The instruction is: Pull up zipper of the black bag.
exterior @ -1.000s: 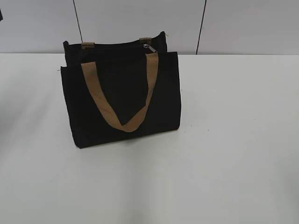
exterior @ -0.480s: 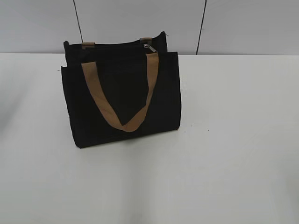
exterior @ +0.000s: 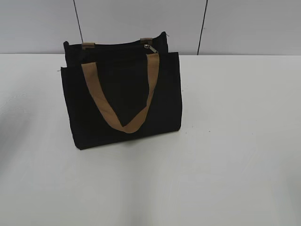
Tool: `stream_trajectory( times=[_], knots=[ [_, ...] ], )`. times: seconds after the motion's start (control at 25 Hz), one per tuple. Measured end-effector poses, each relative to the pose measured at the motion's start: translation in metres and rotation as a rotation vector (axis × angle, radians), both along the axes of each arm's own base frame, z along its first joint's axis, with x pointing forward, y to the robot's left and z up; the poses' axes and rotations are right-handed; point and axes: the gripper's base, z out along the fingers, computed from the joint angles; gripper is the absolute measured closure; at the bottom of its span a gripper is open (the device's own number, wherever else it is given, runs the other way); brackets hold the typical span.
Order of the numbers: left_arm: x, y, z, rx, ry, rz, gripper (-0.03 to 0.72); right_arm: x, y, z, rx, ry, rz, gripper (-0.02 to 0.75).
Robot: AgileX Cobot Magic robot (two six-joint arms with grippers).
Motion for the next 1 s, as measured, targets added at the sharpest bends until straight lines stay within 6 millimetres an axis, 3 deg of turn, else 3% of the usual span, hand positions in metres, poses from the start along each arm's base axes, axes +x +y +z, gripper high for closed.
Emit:
stream_trajectory(
  times=[0.24,0.4,0.52,0.72,1.0],
  knots=[
    [-0.052,0.001,0.034,-0.054,0.034,-0.004,0.233,0.0,0.0,0.0,0.0,0.0,0.0,0.361],
    [-0.116,0.012,0.057,-0.074,0.064,-0.009,0.233,0.0,0.0,0.0,0.0,0.0,0.0,0.361],
    [-0.15,0.019,0.056,-0.073,0.14,-0.008,0.233,0.0,0.0,0.0,0.0,0.0,0.0,0.361],
    [-0.201,0.03,0.049,-0.078,0.101,0.0,0.235,0.0,0.0,0.0,0.0,0.0,0.0,0.361],
    [-0.245,0.036,0.014,-0.115,0.086,-0.028,0.267,0.0,0.0,0.0,0.002,0.0,0.0,0.361]
  ],
)
